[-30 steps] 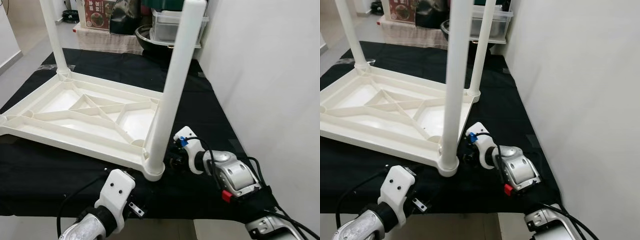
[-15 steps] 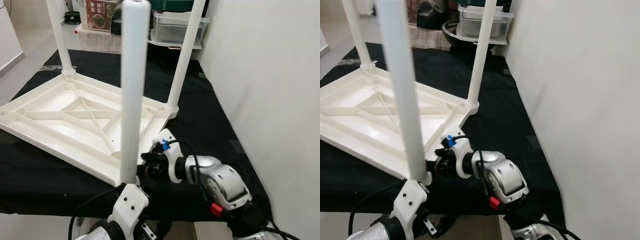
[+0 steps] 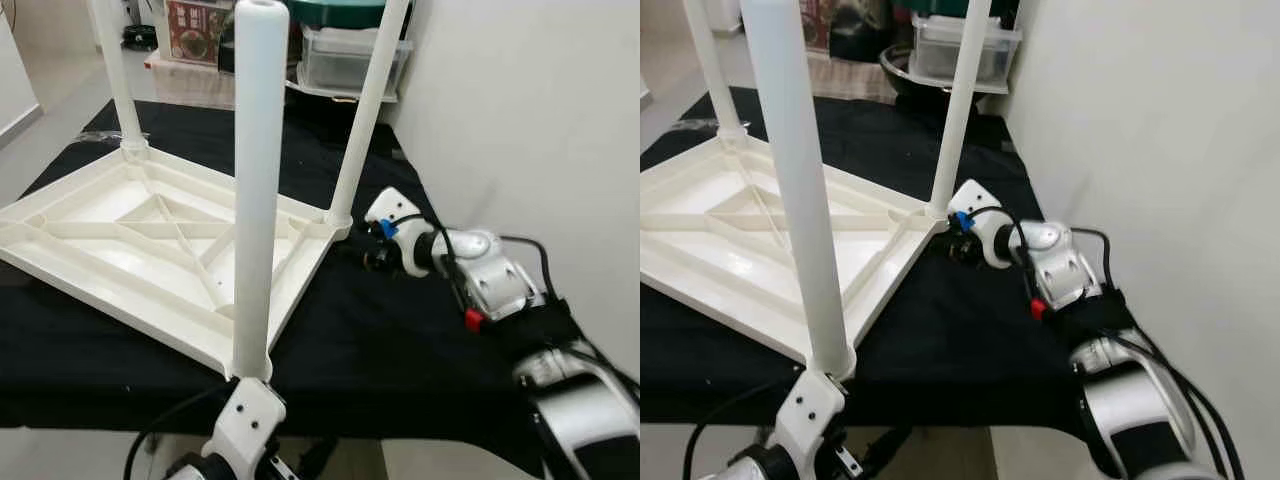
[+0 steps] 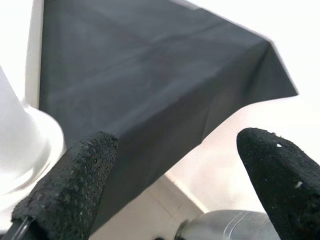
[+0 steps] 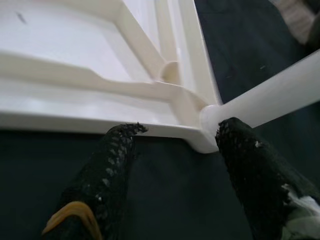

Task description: Building children table

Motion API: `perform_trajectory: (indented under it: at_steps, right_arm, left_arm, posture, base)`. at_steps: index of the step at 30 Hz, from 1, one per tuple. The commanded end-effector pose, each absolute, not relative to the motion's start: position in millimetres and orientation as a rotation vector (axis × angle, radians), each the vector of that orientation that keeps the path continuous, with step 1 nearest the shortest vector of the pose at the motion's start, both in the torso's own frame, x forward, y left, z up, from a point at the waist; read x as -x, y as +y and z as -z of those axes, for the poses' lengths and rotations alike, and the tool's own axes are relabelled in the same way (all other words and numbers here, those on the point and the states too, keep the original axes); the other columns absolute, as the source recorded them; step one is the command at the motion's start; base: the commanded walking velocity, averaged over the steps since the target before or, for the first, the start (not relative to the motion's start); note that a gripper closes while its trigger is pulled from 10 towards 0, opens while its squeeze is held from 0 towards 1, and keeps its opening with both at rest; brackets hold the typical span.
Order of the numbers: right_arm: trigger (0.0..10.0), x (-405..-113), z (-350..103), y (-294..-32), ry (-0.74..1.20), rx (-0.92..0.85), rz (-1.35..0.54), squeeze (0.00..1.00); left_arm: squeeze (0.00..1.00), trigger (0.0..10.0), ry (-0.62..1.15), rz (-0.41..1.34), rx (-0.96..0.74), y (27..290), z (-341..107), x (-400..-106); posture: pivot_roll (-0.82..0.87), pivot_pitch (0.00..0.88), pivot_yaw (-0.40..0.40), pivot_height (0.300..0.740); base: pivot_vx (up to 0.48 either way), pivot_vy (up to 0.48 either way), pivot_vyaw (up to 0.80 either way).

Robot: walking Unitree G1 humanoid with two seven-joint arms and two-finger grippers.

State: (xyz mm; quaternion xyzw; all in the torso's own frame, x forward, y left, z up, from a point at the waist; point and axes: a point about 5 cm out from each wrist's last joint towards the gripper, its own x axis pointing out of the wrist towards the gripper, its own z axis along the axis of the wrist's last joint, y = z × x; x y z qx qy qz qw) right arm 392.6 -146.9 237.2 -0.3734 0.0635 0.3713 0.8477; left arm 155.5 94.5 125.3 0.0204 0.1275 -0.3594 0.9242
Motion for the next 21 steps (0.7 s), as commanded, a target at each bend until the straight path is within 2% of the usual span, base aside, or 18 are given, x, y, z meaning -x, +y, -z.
perform_trajectory:
  at_steps: [1,7,9,10,13,14,18,21]
  right_arm:
    - [10.0,-393.7,-242.3,-140.1,0.090,0.940,-0.839,0.00]
    - [10.0,-398.6,-237.3,-121.8,0.049,1.213,-0.913,0.00]
    - [10.0,-398.5,-235.7,-120.2,0.045,1.245,-0.927,0.00]
    - [10.0,-398.2,-228.0,-115.7,0.081,1.343,-0.959,0.00]
    - [10.0,-398.3,-216.9,-109.2,0.106,1.599,-0.997,0.00]
    - [10.0,-398.3,-216.9,-109.2,0.106,1.599,-0.997,0.00]
    - [10.0,-400.3,-225.5,-101.2,0.004,1.910,-1.016,0.00]
    - [10.0,-399.2,-234.8,-86.8,-0.070,1.968,-1.039,0.00]
  left_arm:
    - [0.00,10.0,0.275,0.737,-0.037,93.6,-123.8,-152.8]
    - [0.00,10.0,0.277,0.777,-0.002,87.3,-129.0,-144.9]
    - [0.00,10.0,0.277,0.778,0.003,86.7,-129.7,-144.4]
    - [0.00,10.0,0.267,0.781,0.013,84.6,-133.8,-142.5]
    - [0.00,10.0,0.250,0.784,0.033,80.7,-141.6,-137.9]
    - [0.00,10.0,0.250,0.784,0.033,80.7,-141.6,-137.9]
    - [0.00,10.0,0.247,0.792,0.049,77.2,-145.5,-133.2]
    - [0.00,10.0,0.251,0.785,0.053,77.0,-145.3,-132.1]
  posture:
    - [0.09,0.061,-0.176,0.740]
    - [0.09,0.086,-0.197,0.740]
    - [0.09,0.086,-0.197,0.740]
    - [0.09,0.123,-0.218,0.740]
    - [0.08,0.143,-0.225,0.740]
    - [0.08,0.143,-0.225,0.740]
    - [0.08,0.162,-0.238,0.740]
    - [0.06,0.176,-0.245,0.740]
  base:
    - [0.000,0.000,0.00]
    - [0.000,0.000,0.00]
    - [0.000,0.000,0.00]
    - [0.000,0.000,0.00]
    - [0.000,0.000,0.00]
    - [0.000,0.000,0.00]
    - [0.000,0.000,0.00]
    - [0.000,0.000,0.00]
